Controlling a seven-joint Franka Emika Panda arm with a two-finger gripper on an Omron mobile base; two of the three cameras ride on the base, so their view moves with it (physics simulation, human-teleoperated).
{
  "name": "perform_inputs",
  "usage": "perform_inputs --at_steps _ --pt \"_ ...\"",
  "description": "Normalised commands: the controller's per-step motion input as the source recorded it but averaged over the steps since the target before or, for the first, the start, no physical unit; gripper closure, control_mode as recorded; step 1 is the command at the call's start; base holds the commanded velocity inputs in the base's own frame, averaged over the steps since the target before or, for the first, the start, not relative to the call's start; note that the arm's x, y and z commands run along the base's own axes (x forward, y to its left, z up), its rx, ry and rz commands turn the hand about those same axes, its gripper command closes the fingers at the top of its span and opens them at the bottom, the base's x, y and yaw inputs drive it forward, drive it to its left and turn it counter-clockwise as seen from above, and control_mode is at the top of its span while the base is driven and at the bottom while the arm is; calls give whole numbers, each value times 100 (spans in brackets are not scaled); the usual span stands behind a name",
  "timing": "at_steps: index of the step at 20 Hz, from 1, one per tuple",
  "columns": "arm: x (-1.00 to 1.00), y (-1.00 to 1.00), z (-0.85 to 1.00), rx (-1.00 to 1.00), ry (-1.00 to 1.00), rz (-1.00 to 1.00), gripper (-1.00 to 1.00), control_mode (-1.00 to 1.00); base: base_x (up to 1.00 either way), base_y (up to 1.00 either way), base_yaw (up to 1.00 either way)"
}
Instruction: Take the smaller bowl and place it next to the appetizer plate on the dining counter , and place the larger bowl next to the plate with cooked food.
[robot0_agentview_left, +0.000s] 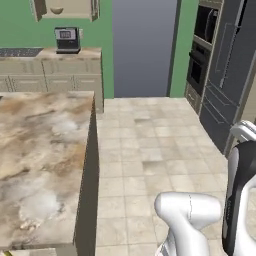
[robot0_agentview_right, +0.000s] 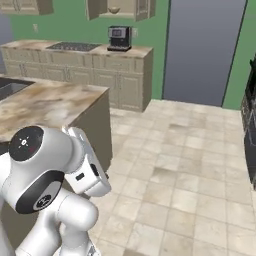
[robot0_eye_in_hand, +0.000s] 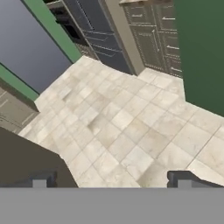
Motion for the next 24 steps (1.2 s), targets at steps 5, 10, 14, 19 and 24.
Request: perform_inputs --at_steps 5,10,14,19,24 --pt "0 0 0 0 0 0 -100 100 100 -81 6" --pt "0 0 0 0 0 0 -100 100 100 -16 31" --pt "0 0 0 0 0 0 -100 100 100 -25 27" --pt "0 0 0 0 0 0 -100 100 100 -56 15" --pt "0 0 0 0 0 0 -100 100 100 -60 11"
